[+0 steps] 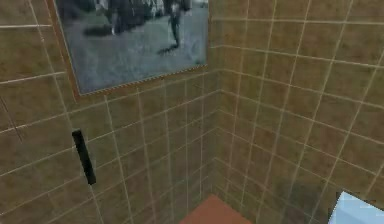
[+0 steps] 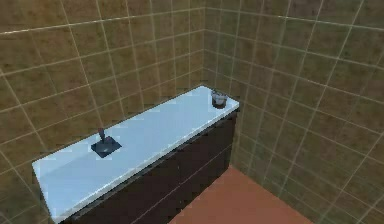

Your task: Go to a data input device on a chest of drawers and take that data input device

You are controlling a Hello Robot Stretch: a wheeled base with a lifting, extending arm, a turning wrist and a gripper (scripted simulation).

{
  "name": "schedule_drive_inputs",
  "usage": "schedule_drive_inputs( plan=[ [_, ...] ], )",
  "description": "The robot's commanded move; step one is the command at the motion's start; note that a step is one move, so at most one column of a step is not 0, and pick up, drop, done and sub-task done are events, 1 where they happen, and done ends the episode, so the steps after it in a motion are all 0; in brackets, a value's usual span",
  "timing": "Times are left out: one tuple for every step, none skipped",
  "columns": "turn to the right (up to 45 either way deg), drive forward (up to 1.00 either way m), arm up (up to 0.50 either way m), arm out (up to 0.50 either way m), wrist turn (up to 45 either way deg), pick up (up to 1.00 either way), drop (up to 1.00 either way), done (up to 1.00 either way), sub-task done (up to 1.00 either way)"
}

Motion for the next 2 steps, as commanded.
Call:
schedule_drive_inputs(
  plan=[
    [-24.0,0.00,0.00,0.00,0.0,0.00,0.00,0.00,0.00],
    [0.0,0.00,0.50,0.00,0.0,0.00,0.00,0.00,0.00]
  ],
)
